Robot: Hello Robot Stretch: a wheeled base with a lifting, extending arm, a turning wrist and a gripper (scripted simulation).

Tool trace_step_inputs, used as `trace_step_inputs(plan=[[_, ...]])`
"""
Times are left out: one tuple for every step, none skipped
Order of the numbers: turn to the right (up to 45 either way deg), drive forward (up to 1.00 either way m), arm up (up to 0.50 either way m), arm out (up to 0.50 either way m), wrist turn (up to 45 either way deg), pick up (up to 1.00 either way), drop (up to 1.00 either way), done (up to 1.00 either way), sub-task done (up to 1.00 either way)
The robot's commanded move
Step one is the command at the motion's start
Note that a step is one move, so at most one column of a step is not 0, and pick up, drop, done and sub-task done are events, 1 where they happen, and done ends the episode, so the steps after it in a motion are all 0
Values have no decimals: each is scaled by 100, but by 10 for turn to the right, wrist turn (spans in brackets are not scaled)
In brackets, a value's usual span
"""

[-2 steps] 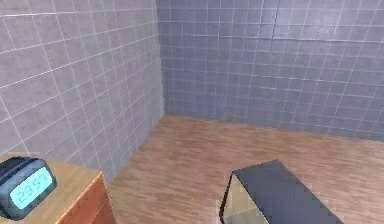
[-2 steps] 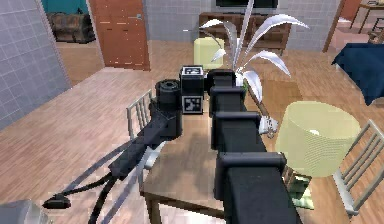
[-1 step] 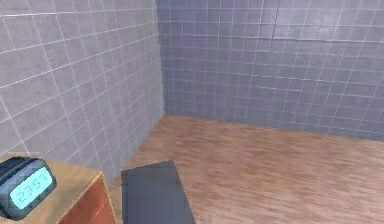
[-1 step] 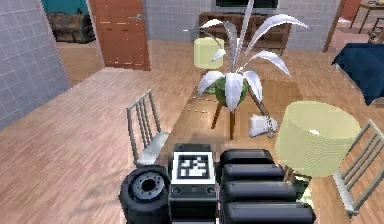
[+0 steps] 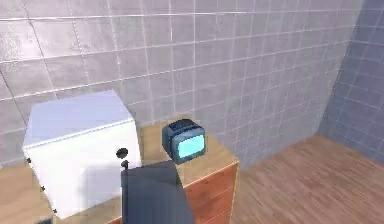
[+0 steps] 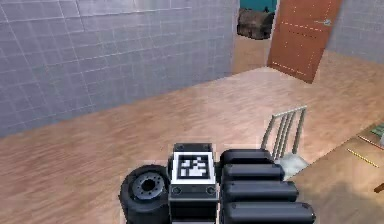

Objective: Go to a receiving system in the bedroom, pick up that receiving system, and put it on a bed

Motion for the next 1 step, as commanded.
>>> trace_step_inputs(plan=[[-450,0,0,0,0,0,0,0,0]])
